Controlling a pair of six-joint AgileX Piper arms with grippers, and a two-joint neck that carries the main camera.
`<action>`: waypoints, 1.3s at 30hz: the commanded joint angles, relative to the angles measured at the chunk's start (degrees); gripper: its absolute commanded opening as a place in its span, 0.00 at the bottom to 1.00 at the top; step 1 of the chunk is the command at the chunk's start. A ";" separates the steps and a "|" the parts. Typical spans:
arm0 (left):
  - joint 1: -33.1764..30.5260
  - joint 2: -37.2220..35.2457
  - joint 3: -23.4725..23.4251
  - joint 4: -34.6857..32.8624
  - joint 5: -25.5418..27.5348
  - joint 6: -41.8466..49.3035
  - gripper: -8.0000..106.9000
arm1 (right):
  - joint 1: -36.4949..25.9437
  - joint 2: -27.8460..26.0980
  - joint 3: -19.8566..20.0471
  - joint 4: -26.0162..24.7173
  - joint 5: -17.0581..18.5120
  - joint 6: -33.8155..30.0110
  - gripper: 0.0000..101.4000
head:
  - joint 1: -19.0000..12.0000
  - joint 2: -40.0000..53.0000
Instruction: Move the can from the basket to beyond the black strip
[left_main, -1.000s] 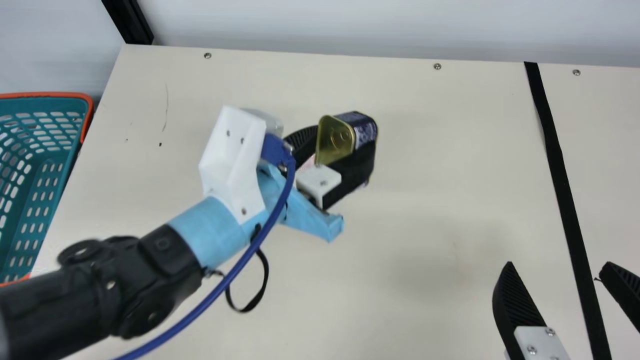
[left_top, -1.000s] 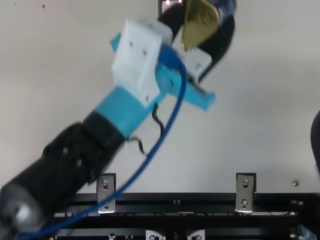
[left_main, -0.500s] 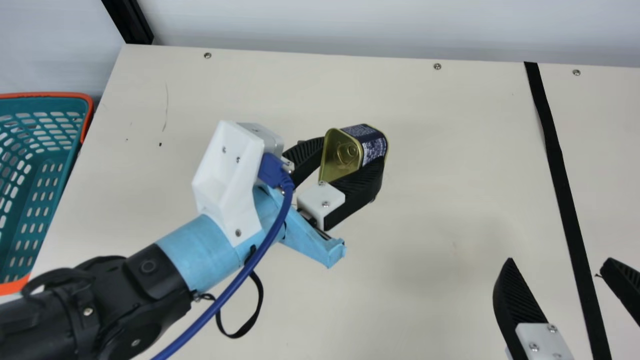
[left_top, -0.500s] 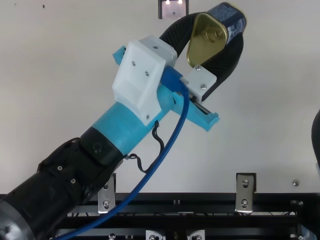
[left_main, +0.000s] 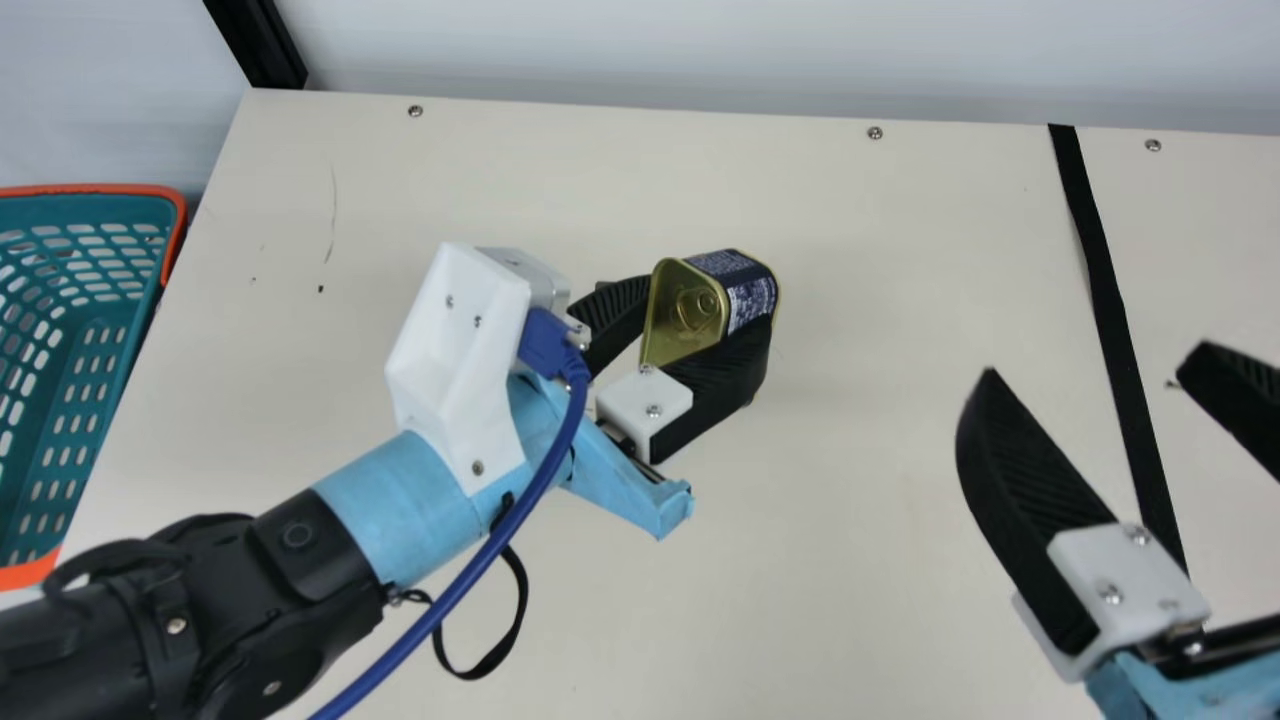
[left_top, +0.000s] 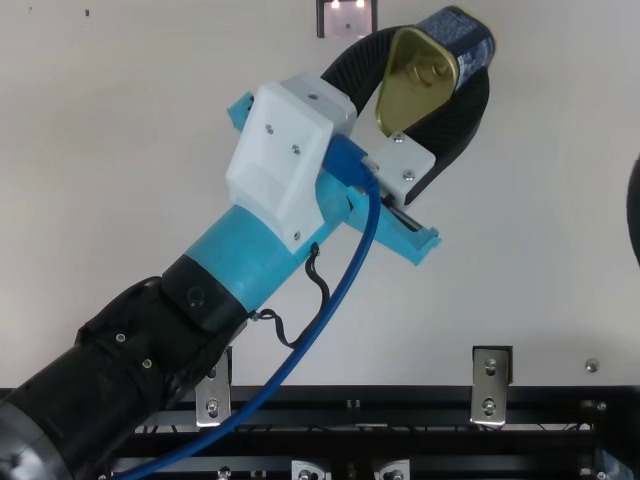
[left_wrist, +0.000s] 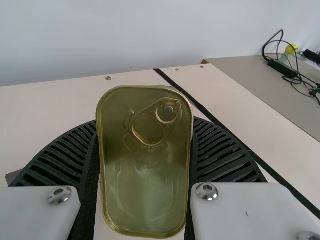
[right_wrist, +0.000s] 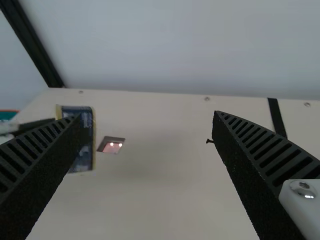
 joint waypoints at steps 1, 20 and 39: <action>0.00 0.00 0.00 0.00 0.00 0.00 0.16 | 2.05 3.86 -3.29 2.15 -0.19 -0.07 1.00 | -0.10 -0.01; 0.00 0.00 0.00 0.00 0.00 0.00 0.16 | 7.08 14.47 -8.56 10.03 -2.74 -1.95 1.00 | -0.10 -0.01; 0.00 0.00 0.00 0.00 0.00 0.00 0.16 | 10.83 28.60 -15.59 16.46 0.52 -9.81 1.00 | -0.10 -0.01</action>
